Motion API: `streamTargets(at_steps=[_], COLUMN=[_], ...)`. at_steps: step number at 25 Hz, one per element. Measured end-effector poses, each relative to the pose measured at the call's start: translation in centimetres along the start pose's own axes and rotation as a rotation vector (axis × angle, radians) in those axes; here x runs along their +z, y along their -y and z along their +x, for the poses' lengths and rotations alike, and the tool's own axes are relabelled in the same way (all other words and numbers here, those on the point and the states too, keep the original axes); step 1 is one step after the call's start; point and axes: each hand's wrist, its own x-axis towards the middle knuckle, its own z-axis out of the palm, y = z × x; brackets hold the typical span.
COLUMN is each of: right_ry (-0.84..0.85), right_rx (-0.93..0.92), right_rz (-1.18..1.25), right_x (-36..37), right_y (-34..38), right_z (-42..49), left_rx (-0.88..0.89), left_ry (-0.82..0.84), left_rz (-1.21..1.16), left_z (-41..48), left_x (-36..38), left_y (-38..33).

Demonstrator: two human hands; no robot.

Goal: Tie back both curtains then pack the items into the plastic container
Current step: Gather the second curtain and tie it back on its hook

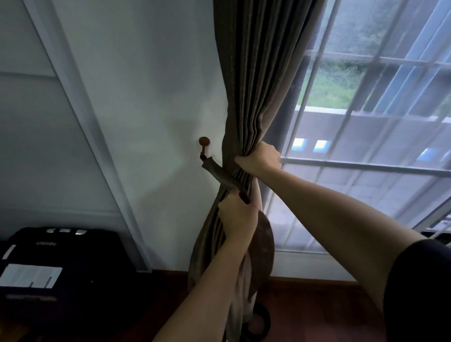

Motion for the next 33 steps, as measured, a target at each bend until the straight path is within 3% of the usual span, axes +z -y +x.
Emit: streamTargets(at_steps=[7, 11, 16, 20, 27, 33], right_ry=[0.07, 0.085, 0.075, 0.11, 0.259, 0.358], right_rx=[-0.039, -0.06, -0.059, -0.073, -0.079, -0.203], right_rz=[-0.035, -0.054, -0.052, -0.069, -0.119, -0.153], right_x=[-0.1, 0.1, -0.2, -0.4, -1.2, -1.4], right_y=[0.2, 0.3, -0.2, 0.0, 0.9, 2.6], right_z=[0.4, 0.3, 0.1, 0.1, 0.6, 1.0], left_rx=[0.254, 0.215, -0.003, 0.036, 0.065, 0.067], left_ry=[-0.068, -0.142, -0.261, -0.24, -0.387, -0.411], left_rz=[-0.041, -0.038, 0.093, 0.05, 0.192, 0.216], left_z=[1.1, 1.8, 2.6, 3.8, 5.4, 6.7], left_x=[2.5, 3.4, 4.5, 5.4, 5.8, 5.3], left_y=[1.0, 2.3, 2.7, 2.4, 2.4, 2.6])
